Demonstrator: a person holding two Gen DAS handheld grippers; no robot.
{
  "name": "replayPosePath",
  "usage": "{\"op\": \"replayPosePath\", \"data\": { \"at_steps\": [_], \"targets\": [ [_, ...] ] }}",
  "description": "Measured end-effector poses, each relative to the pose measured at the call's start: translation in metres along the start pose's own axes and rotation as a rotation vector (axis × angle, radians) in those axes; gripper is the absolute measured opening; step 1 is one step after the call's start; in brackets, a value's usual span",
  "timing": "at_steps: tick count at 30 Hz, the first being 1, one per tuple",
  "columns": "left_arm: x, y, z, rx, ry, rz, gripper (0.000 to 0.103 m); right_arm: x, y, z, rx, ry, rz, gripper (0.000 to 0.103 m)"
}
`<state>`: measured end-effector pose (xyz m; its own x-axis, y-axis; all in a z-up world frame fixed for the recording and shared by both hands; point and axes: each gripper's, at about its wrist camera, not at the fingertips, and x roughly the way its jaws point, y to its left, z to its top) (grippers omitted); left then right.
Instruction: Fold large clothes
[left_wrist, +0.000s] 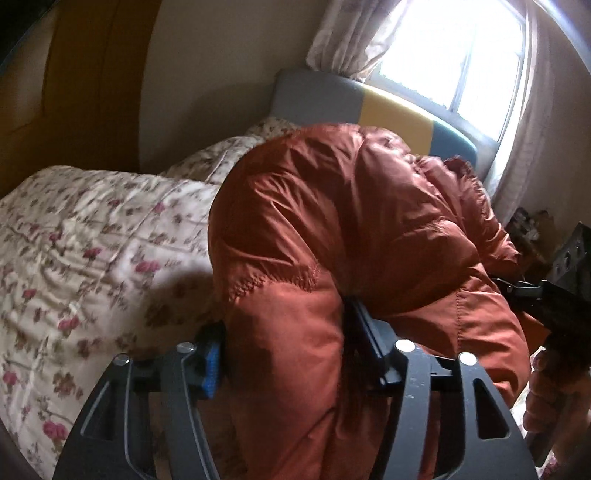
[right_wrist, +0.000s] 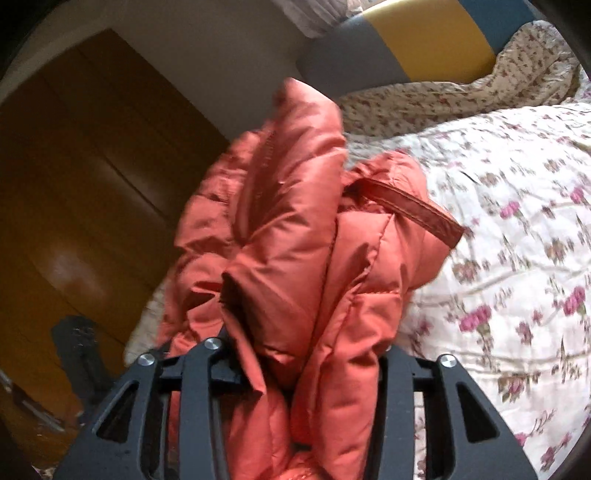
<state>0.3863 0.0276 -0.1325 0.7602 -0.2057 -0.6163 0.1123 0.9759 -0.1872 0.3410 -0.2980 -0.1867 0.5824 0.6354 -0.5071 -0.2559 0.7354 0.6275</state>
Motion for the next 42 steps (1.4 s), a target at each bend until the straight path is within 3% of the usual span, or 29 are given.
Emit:
{"op": "replayPosePath", "data": {
  "at_steps": [6,9,13,15,20,24,26,29,32,35,38,42],
  "targets": [
    [0.001,-0.008,-0.024,0.103,0.015,0.027,0.071,-0.004,-0.025,-0.034,0.034,0.0,-0.106,0.053],
    [-0.004,-0.01,-0.028,0.088,0.023,0.022,0.071,-0.009,-0.023,-0.033,0.064,0.003,-0.122,0.056],
    [-0.016,-0.012,-0.025,0.05,0.039,0.051,0.077,-0.034,0.001,-0.038,-0.004,-0.021,-0.209,0.06],
    [-0.031,-0.014,-0.019,0.049,0.021,0.045,0.077,-0.057,0.013,-0.04,-0.037,-0.096,-0.232,0.061],
    [-0.05,-0.02,0.015,0.07,-0.084,0.138,0.081,-0.086,0.038,-0.031,-0.098,-0.241,-0.255,0.061],
    [-0.032,-0.032,0.055,0.07,-0.07,0.194,0.081,-0.075,0.074,-0.002,-0.247,-0.297,-0.288,0.053],
    [-0.013,-0.035,0.072,0.078,-0.034,0.2,0.081,-0.053,0.088,0.015,-0.295,-0.257,-0.326,0.042],
    [0.02,-0.038,0.084,0.124,0.032,0.232,0.081,-0.017,0.087,0.035,-0.29,-0.152,-0.385,0.037],
    [0.041,-0.039,0.086,0.152,0.058,0.242,0.081,0.02,0.066,0.048,-0.22,-0.041,-0.421,0.037],
    [0.061,-0.036,0.083,0.142,0.115,0.198,0.081,0.042,0.039,0.039,-0.159,0.052,-0.427,0.038],
    [0.077,-0.024,0.079,0.084,0.157,0.149,0.081,0.053,0.018,0.042,-0.1,0.08,-0.396,0.038],
    [0.089,-0.026,0.074,0.096,0.172,0.161,0.082,0.066,0.013,0.039,-0.138,0.09,-0.427,0.038]
  ]
}}
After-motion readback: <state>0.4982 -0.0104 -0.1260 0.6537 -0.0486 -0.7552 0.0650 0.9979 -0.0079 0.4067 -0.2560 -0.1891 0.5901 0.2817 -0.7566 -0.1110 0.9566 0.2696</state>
